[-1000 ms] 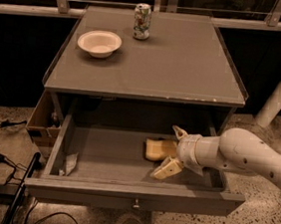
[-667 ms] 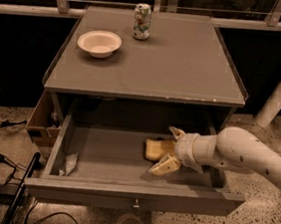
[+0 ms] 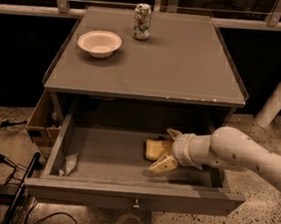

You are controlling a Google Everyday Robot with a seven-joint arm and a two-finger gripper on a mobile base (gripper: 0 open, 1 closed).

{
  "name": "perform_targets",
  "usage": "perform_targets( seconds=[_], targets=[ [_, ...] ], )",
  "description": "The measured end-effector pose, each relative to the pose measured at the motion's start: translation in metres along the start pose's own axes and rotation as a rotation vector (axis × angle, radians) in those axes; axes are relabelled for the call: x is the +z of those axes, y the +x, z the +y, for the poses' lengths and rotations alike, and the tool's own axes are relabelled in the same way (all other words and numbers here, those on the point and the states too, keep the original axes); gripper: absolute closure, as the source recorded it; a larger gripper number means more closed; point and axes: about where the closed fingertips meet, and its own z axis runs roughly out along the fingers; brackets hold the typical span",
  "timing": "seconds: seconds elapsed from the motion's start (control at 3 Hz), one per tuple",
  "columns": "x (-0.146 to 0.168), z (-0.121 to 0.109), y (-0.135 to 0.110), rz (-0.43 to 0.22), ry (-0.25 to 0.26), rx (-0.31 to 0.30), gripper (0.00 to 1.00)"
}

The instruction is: Pick sponge from top drawer and place on counter

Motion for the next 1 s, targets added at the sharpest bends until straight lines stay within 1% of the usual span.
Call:
perform_targets(
  seconds=[0.33, 0.67, 1.0],
  targets=[
    [0.0086, -0.0031, 0.0095, 0.026, -0.001, 0.005, 0.1],
    [0.0165, -0.0044, 0.0153, 0.052, -0.008, 0.0, 0.27],
    [0.0169, -0.0045, 0.0155, 0.054, -0.009, 0.0, 0.51]
  ],
)
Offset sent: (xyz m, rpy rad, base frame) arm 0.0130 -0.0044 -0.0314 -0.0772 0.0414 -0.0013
